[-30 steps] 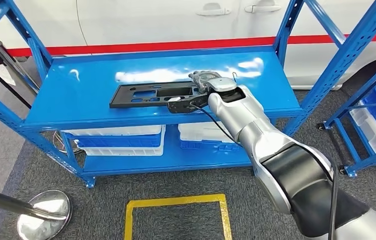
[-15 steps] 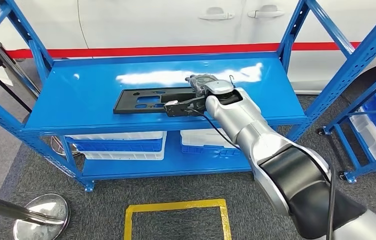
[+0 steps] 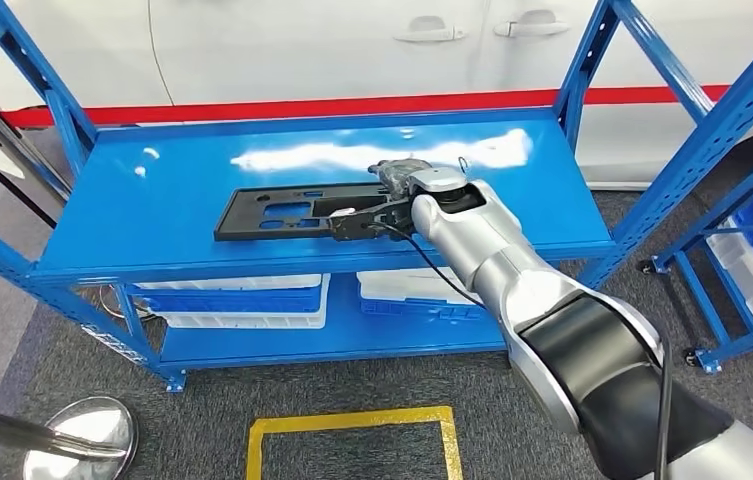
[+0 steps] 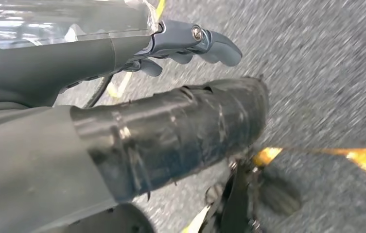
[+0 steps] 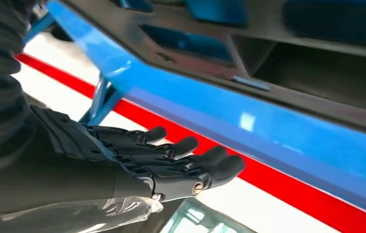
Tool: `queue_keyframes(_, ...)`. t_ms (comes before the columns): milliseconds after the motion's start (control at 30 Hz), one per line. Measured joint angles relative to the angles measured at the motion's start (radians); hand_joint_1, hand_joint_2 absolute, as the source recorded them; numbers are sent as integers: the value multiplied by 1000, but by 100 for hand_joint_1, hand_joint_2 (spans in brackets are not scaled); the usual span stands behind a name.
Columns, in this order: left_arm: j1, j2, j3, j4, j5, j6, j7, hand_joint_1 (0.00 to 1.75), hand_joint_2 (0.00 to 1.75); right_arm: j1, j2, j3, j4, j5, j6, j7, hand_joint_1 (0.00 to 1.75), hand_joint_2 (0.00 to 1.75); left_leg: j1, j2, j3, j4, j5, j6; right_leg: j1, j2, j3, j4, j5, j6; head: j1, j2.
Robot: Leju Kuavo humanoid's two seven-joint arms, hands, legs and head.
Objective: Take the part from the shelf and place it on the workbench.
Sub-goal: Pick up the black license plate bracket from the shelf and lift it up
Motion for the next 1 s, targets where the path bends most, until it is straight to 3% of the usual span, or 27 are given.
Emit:
queue_keyframes(100,0,0,11,0,10,2,7,0,0,4,7,7,2,-17,7,-1,0,175,3,2,-80,161,-70,-13,-1,0,14,-6,-5,-12,0,0)
queue_keyframes(167,-1,1,17,0,11,6,6,0,0,15,10,10,6,-26,13,-2,0,175,4,2,-132,242,-81,-15,1,0,21,-6,-11,-15,0,0)
queue_keyframes(200,-1,1,19,0,11,7,5,0,0,21,11,11,8,-29,16,-2,0,175,4,2,-134,232,-60,-14,2,0,25,-5,-14,-14,0,0)
queue_keyframes(233,0,1,21,0,11,7,5,0,0,25,12,12,11,-31,17,-2,0,175,3,2,-116,183,-23,-10,3,1,30,-5,-17,-14,0,0)
queue_keyframes(300,1,4,24,0,11,7,3,0,0,28,14,13,14,-33,18,-5,0,175,-1,2,-57,45,43,4,5,2,37,-5,-23,-11,0,0)
queue_keyframes(333,0,6,26,-1,11,8,2,0,0,28,15,15,15,-36,20,-9,0,175,-4,1,-34,-4,59,10,6,2,38,-6,-25,-8,0,0)
queue_keyframes(400,-3,10,30,-1,11,8,-2,0,0,30,16,20,18,-44,24,-16,0,175,-9,-1,-19,-31,59,17,6,2,39,-9,-25,0,0,0)
queue_keyframes(500,-4,14,34,-2,12,8,-10,0,0,35,19,25,24,-54,24,-17,0,175,-3,1,-6,-52,65,28,7,1,39,1,-38,16,0,0)
queue_keyframes(567,-4,15,35,-2,12,8,-13,0,0,38,19,26,27,-61,22,-16,0,175,2,3,3,-65,70,36,6,0,0,85,-87,23,0,0)
queue_keyframes(633,-4,17,37,-2,12,8,-15,0,0,48,18,30,32,-67,22,-16,0,175,1,3,3,-64,68,41,5,0,-66,215,-139,27,0,0)
queue_keyframes(667,-4,19,38,-2,12,8,-15,0,0,56,17,32,35,-68,22,-16,0,175,1,3,3,-62,66,42,3,0,-88,253,-145,29,0,0)
queue_keyframes(700,-4,19,40,-2,12,8,-16,0,0,63,16,33,38,-68,22,-16,0,175,2,2,3,-59,63,41,1,0,-94,256,-132,31,0,0)
queue_keyframes(733,-4,20,41,-2,12,8,-16,0,0,68,16,34,41,-68,21,-16,0,175,2,1,3,-54,60,39,-1,-1,-79,217,-101,31,0,0)
queue_keyframes(800,-3,21,43,-2,13,8,-16,0,0,69,16,34,45,-68,20,-16,0,175,0,0,1,-40,49,31,-2,-3,-19,86,-38,29,0,0)
queue_keyframes(833,-3,21,43,-2,13,8,-16,0,0,69,16,34,46,-69,20,-16,0,175,-1,0,-1,-33,44,26,-1,-4,5,37,-21,25,0,0)
queue_keyframes(900,-4,22,44,-2,13,8,-17,0,0,70,16,35,48,-69,19,-17,0,175,-4,0,-5,-26,41,16,4,-2,19,8,-21,17,0,0)
queue_keyframes(933,-5,23,44,-2,13,9,-17,0,0,71,16,36,48,-70,18,-17,20,175,-3,0,-4,-27,41,11,4,-1,19,5,-19,12,0,0)
queue_keyframes(1000,-5,23,44,-2,13,10,-15,0,0,72,16,37,50,-74,15,-17,107,175,0,1,-8,-17,32,1,2,-1,23,-2,-14,-1,0,0)
